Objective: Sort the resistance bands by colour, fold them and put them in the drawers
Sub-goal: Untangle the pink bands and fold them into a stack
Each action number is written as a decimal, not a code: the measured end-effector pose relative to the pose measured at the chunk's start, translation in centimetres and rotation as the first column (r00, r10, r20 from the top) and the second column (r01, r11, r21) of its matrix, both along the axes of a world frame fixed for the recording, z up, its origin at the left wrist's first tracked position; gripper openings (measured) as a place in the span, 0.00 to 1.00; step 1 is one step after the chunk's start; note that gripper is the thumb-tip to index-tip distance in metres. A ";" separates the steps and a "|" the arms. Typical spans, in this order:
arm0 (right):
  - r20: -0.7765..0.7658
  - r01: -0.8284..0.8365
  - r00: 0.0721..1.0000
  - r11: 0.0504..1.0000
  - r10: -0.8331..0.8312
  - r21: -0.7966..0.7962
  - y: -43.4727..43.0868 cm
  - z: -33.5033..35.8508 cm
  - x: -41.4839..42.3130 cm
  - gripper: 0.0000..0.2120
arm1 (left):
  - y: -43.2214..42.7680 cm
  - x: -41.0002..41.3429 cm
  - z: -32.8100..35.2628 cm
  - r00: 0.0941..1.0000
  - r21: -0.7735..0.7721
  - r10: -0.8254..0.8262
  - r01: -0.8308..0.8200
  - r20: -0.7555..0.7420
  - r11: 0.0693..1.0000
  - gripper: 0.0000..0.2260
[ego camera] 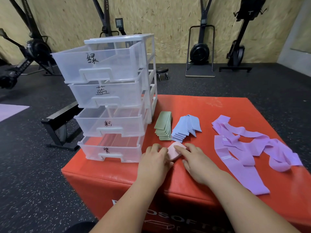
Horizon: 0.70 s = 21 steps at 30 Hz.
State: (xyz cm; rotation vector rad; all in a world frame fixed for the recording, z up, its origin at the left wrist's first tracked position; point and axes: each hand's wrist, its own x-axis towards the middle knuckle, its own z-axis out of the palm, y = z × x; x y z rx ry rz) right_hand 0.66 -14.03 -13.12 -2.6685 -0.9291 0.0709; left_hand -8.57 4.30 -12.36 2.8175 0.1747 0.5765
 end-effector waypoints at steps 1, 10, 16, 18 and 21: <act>-0.005 0.000 1.000 1.000 0.000 -0.002 -0.2 0.1 -0.1 0.29 | -0.1 -0.1 0.1 1.000 0.007 0.001 -0.002 0.004 1.000 0.16; -0.026 -0.015 1.000 0.994 0.013 -0.104 -1.8 0.5 -1.4 0.31 | -0.2 -1.2 1.0 0.995 0.007 -0.018 0.019 -0.097 1.000 0.17; 0.000 0.014 1.000 0.998 -0.014 -0.058 -0.9 0.2 -1.5 0.28 | 0.4 -1.3 0.6 0.997 -0.032 0.002 -0.005 -0.081 0.999 0.15; -0.021 0.013 1.000 1.000 -0.013 -0.024 -0.2 0.2 -1.3 0.27 | 0.7 -1.4 0.5 0.997 -0.046 0.001 -0.004 -0.072 0.999 0.14; -0.019 -0.003 1.000 1.000 0.003 -0.016 0.6 -0.2 -1.1 0.26 | 1.0 -1.9 0.4 0.998 -0.055 0.008 -0.011 -0.058 0.998 0.12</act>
